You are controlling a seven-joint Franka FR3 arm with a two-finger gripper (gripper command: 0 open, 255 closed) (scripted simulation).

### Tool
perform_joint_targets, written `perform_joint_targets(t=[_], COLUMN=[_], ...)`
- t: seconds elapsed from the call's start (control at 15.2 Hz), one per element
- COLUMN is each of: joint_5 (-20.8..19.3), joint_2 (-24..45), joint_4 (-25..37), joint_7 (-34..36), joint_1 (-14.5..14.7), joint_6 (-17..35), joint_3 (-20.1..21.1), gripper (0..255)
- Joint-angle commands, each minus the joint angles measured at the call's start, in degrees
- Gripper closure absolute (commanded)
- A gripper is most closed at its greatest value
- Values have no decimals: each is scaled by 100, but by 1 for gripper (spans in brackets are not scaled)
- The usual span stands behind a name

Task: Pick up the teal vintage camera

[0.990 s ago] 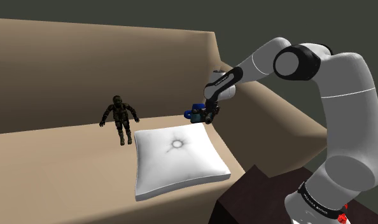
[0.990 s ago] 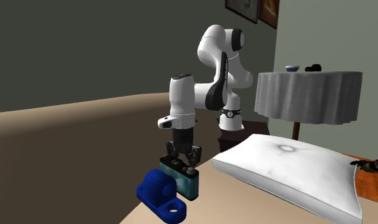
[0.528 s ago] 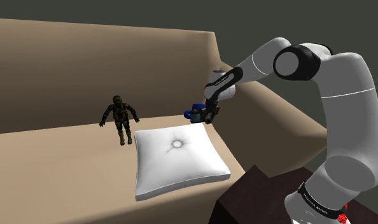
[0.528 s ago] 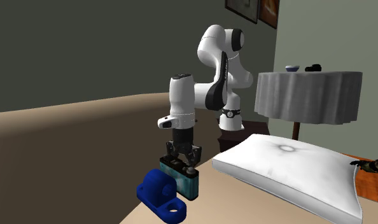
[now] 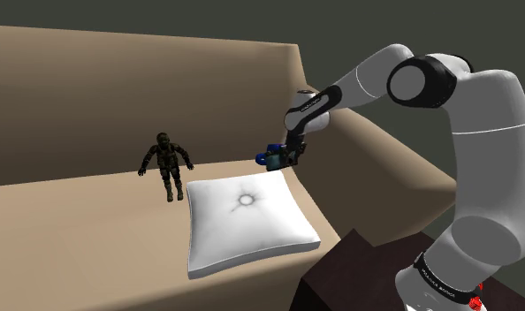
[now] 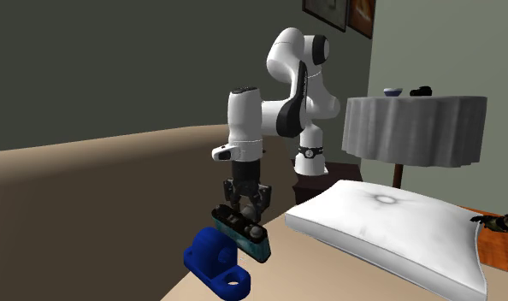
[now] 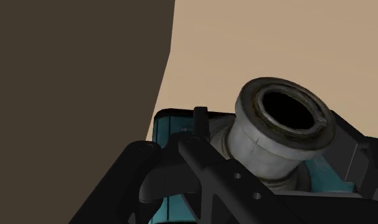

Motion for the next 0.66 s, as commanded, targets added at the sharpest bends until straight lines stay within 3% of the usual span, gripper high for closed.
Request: perform_joint_targets(t=[0.0,0.59], joint_5=[-4,-22], joint_2=[-103,-477], joint_4=[7,22], joint_7=[0,18], joint_1=[-1,5], joint_6=[-109,-498], joint_3=[-4,-15], gripper=[255,255])
